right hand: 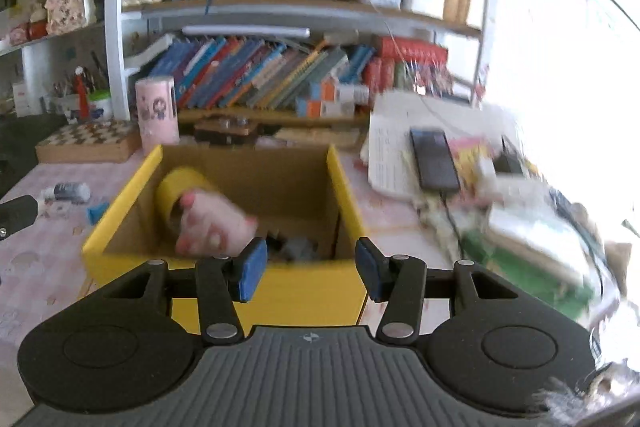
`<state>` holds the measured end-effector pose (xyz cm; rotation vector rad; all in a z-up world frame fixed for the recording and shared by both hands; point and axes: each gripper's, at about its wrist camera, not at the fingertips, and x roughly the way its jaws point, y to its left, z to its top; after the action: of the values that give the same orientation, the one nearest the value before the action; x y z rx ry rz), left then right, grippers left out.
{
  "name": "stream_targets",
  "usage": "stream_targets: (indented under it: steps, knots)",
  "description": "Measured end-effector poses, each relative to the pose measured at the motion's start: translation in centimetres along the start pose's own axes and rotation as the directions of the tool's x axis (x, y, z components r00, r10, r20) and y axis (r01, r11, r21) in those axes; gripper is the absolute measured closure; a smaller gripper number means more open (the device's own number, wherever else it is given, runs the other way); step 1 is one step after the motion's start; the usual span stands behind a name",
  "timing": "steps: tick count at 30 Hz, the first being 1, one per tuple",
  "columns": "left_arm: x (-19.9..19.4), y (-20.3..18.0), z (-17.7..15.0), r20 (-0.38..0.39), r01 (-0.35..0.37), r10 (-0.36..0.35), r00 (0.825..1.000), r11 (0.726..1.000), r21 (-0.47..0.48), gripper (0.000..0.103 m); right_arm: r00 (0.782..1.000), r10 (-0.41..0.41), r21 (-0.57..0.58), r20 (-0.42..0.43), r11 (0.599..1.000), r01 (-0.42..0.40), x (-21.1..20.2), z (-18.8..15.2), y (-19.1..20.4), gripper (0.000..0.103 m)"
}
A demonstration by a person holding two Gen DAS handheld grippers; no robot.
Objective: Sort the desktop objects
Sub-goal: 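Withdraw both tools from the box toward the white plug and blue eraser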
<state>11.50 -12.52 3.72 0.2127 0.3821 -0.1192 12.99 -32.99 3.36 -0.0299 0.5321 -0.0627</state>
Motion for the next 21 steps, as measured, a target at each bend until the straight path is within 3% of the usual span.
stream_targets:
  steps: [9, 21]
  knots:
    - [-3.0, 3.5, -3.8, -0.083, -0.022, 0.022, 0.996, 1.000, 0.007, 0.004, 0.996, -0.012, 0.077, -0.091, 0.997, 0.019, -4.0, -4.7, 4.5, 0.055]
    - [-6.3, 7.4, -7.7, -0.166, 0.018, -0.015, 0.986, 1.000, 0.014, 0.004, 0.983, 0.080, 0.046, -0.166, 0.996, -0.074, -6.7, -7.7, 11.5, 0.051]
